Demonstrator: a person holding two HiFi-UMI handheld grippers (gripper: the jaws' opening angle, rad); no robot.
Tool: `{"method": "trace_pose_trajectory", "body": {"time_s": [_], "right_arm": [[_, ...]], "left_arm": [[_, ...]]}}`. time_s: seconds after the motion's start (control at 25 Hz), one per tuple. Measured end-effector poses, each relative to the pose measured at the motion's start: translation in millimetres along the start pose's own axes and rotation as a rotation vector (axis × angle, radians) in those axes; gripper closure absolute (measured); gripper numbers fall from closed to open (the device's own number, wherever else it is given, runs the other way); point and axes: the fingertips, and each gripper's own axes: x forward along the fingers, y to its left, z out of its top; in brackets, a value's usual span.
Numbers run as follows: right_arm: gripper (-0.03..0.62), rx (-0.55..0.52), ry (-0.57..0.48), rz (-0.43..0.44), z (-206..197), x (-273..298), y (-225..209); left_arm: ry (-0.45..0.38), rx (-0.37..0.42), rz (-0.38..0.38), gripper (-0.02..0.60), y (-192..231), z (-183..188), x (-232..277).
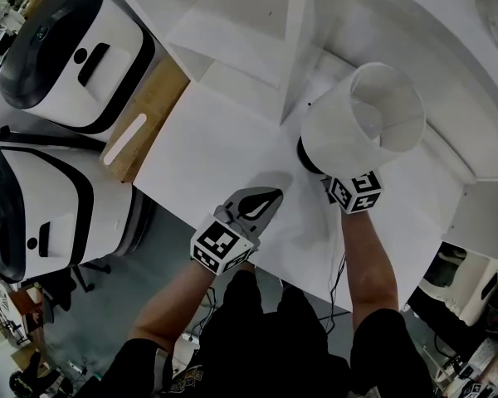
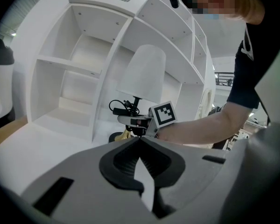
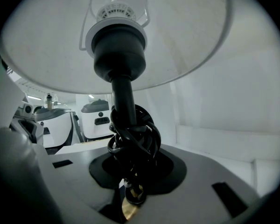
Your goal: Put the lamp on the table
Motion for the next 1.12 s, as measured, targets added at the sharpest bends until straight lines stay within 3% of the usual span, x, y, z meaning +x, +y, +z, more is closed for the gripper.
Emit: {"method": "trace_pose_trajectory", "body": {"time_s": [0.36,0.64,1.12], "right_arm": [[0.486,-0.01,0.003,0.012,-1,0,0],[0.431,-0.006,0.03,0.001,-11,-11,-3],[0.427,0.027,0.069,-0.039,-26,-77,0]], "left_arm": [[0.0,-0.021,0.004,0.575,-3,-6,2],[-0.005,-0.023,0.009,0.575,-12,-4,2],[-0.002,-0.028,0.044,0.575,-43,-14,-8]]}}
